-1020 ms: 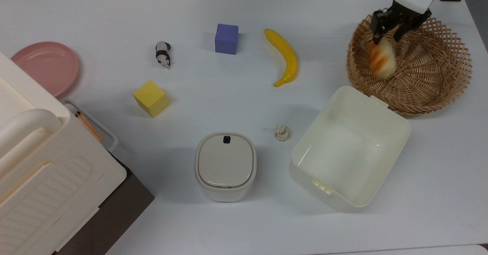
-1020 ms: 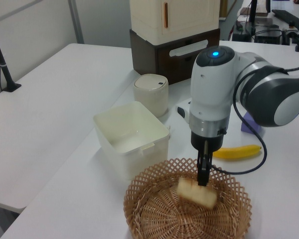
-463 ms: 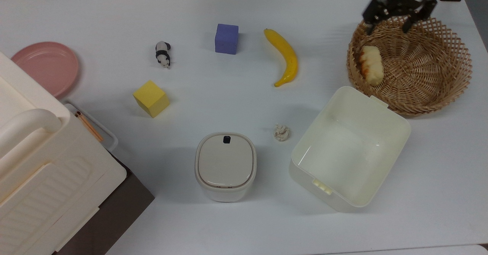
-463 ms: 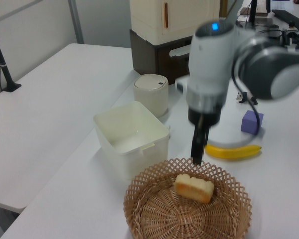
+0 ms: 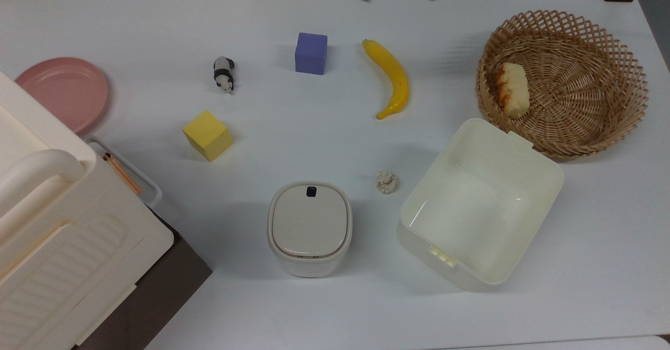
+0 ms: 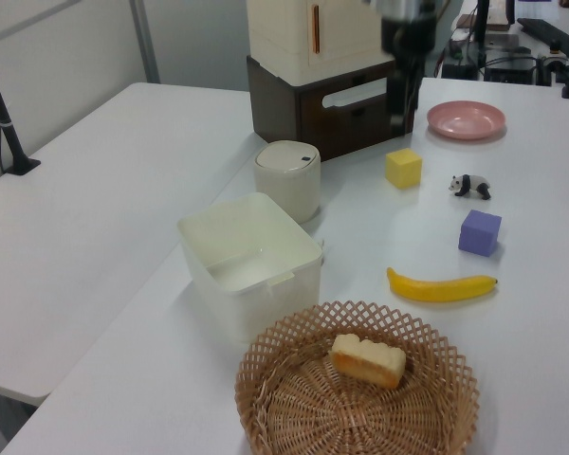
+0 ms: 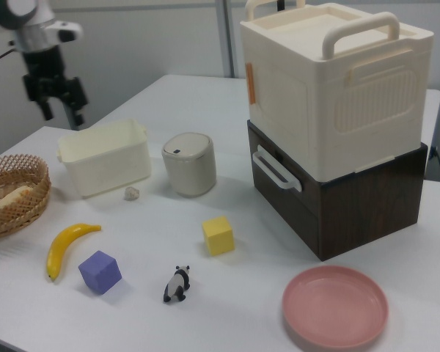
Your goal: Put the bread in the basket
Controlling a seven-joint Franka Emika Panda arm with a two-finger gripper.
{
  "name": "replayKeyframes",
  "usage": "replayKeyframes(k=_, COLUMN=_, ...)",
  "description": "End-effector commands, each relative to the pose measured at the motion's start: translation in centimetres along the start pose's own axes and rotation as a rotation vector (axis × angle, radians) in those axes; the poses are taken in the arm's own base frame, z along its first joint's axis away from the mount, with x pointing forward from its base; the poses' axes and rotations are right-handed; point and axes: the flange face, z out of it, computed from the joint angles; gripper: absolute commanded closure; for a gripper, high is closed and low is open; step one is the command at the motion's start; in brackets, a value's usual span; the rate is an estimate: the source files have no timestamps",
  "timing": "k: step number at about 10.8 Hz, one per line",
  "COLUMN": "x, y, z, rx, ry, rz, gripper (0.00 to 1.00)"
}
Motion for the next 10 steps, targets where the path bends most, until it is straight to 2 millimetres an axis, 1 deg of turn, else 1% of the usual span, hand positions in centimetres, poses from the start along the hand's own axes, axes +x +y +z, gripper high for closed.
replayKeyframes(k=1, x=-0.3, y=9.5, z=-1.0, rx=0.012, ry=-0.017, rz=0.042, gripper=0.00)
replayKeyframes(k=2, x=0.1, y=11.9, z=-0.9, rx=0.012, ry=-0.014, rz=0.082, gripper=0.00)
replayKeyframes(k=3, x=0.5, y=13.6, z=-0.1, rx=0.009, ry=-0.021, rz=0.110, gripper=0.00)
replayKeyframes(k=4, x=0.7, y=15.1, z=0.3, rx=0.013, ry=-0.014, rz=0.104, gripper=0.00)
replayKeyframes(k=6, x=0.8, y=16.0, z=0.0, rx=0.014, ry=-0.001, rz=0.098, gripper=0.00)
replayKeyframes(k=7, x=1.4, y=16.7, z=0.2, rx=0.013, ry=0.026, rz=0.103, gripper=0.00)
replayKeyframes(k=8, x=1.9, y=16.8, z=0.6, rx=0.007, ry=0.037, rz=0.103, gripper=0.00)
replayKeyframes(k=10, x=2.2, y=17.9, z=1.0, rx=0.008, ry=0.033, rz=0.123, gripper=0.00)
